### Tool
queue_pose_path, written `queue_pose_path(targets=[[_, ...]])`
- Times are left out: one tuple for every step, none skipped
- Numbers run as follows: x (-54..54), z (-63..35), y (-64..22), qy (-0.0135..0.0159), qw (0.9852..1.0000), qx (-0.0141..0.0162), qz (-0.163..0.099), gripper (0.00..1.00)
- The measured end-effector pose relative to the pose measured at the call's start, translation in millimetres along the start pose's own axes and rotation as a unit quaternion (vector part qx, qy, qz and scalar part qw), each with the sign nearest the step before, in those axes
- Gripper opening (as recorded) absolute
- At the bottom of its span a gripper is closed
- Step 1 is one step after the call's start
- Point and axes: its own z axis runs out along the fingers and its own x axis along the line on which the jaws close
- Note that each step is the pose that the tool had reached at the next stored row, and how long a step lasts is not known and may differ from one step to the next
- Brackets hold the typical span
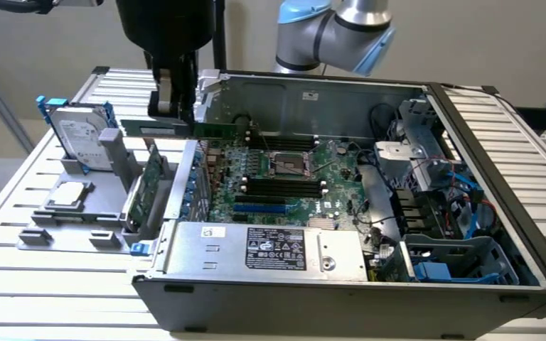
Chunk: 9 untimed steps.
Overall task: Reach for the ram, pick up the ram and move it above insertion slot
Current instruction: 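Pick up the ram and move it above insertion slot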
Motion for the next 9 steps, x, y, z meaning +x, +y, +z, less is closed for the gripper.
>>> queue_pose_path(targets=[[0.1,-0.2,-3.0,-0.0002,1.0000,-0.0001,-0.001,0.13],[0.1,-0.4,-5.9,-0.0001,1.0000,-0.0002,-0.001,0.13],[0.1,-0.5,-8.6,0.0000,1.0000,-0.0003,-0.002,0.13],[0.2,-0.6,-11.1,0.0000,1.0000,-0.0004,-0.003,0.13],[0.2,-0.7,-13.6,0.0000,1.0000,-0.0005,-0.004,0.13],[0.3,-0.5,-15.7,0.0001,1.0000,-0.0005,-0.005,0.13],[0.3,-0.3,-17.6,0.0002,1.0000,-0.0005,-0.006,0.13],[0.4,0.0,-19.6,0.0002,1.0000,-0.0005,-0.006,0.13],[0.4,0.1,-22.1,0.0002,1.0000,-0.0005,-0.007,0.13]])
